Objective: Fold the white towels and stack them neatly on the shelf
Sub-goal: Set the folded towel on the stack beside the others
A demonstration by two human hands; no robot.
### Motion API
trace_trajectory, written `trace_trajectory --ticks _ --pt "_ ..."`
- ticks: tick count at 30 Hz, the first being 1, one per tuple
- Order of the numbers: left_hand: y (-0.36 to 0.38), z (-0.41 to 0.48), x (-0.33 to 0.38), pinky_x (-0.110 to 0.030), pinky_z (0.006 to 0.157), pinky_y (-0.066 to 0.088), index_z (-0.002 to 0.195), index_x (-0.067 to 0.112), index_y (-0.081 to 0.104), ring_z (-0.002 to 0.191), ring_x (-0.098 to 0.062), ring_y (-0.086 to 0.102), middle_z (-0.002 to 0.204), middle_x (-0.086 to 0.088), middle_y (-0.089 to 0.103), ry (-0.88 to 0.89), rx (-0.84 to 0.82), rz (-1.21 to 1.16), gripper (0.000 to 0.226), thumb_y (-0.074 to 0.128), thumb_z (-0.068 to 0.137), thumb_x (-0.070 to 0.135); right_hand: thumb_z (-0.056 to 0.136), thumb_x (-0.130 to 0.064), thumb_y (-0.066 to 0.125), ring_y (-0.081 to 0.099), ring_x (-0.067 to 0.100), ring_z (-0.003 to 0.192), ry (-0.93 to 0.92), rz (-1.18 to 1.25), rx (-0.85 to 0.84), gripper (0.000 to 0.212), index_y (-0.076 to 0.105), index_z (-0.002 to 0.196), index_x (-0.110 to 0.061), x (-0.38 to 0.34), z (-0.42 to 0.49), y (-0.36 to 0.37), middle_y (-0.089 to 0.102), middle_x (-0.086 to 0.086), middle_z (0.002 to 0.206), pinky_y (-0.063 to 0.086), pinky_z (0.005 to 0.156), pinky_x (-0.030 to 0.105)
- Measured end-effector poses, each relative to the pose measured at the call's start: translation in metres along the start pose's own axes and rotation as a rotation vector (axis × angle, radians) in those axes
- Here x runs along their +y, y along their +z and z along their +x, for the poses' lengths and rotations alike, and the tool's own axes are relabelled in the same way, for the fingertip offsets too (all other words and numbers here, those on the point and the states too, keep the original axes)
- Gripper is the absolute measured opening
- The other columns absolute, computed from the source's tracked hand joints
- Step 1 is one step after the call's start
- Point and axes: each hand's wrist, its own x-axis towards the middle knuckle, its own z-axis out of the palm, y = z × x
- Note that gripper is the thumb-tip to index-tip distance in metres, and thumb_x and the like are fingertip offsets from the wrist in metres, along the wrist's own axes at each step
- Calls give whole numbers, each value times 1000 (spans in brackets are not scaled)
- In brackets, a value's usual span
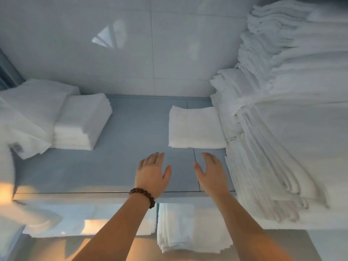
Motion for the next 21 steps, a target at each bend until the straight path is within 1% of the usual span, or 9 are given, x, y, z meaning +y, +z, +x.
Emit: trace_trajectory --ticks 2,5,15,21 --pt "-6 -9 -2 -37 114 22 143 19 38 136 -19 34 146 -3 42 -45 24 -27 54 36 96 45 94 -43 46 39 23 130 27 38 17 53 44 136 -13 -9 -8 7 47 5 140 34 107 35" --pt "-16 -21 -11 -37 114 23 143 19 38 136 -19 34 146 -3 42 -111 63 -41 54 37 96 45 94 -43 46 40 23 130 -14 57 0 52 44 136 -14 -26 -14 19 48 5 139 35 106 36" --pt "-56 -85 -77 -35 113 23 144 20 35 134 -18 37 147 0 41 -406 193 -32 57 34 95 49 93 -40 50 43 24 126 -254 113 -135 48 48 132 -12 -104 -33 61 51 6 136 36 104 34" --pt "-75 -115 -116 -36 113 21 143 22 37 135 -17 36 146 2 42 -561 275 -48 58 32 93 53 93 -39 50 44 21 126 -379 166 -201 46 51 130 -12 -156 -43 82 51 5 135 38 103 34"
